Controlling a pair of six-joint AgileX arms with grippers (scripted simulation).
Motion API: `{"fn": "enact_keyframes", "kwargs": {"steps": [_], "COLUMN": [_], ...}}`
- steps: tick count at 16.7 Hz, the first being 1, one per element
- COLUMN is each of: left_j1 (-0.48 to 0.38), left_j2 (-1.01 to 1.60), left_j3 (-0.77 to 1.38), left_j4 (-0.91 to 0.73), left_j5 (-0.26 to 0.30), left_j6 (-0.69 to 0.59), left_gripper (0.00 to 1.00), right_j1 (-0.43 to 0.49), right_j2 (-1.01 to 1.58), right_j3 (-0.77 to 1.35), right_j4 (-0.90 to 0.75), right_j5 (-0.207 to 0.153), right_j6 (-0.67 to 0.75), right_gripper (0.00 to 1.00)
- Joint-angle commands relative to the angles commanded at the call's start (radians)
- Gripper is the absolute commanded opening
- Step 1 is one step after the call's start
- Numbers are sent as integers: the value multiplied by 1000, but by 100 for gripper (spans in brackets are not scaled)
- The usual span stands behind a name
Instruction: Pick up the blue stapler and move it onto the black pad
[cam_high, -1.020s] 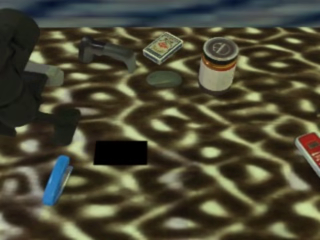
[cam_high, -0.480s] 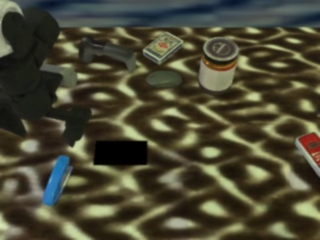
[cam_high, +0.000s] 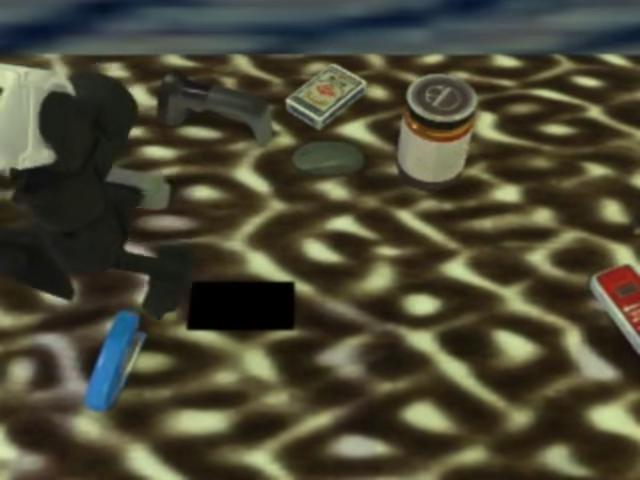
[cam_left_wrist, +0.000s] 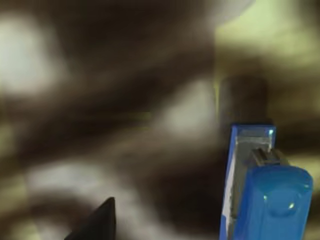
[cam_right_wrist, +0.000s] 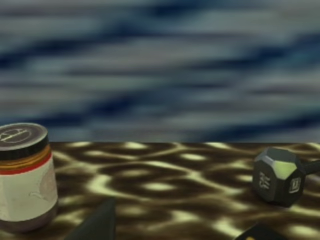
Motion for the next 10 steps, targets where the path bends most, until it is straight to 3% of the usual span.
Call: {"fn": "enact_keyframes", "kwargs": {"steps": [4, 9, 10], "left_j1": [0, 0, 0], "left_j2": [70, 77, 77], "left_j3": [-82, -89, -89], "left_j4": [146, 158, 158], "left_j5": [0, 0, 0], "left_j6": [1, 1, 1], "left_gripper": [100, 100, 92], "right_j1": [0, 0, 0], "right_j2": [0, 0, 0], "right_j3": [0, 0, 0], "right_j4": [0, 0, 0], "right_j5": [0, 0, 0], "right_j6": [0, 0, 0], "right_gripper": [100, 100, 100]}}
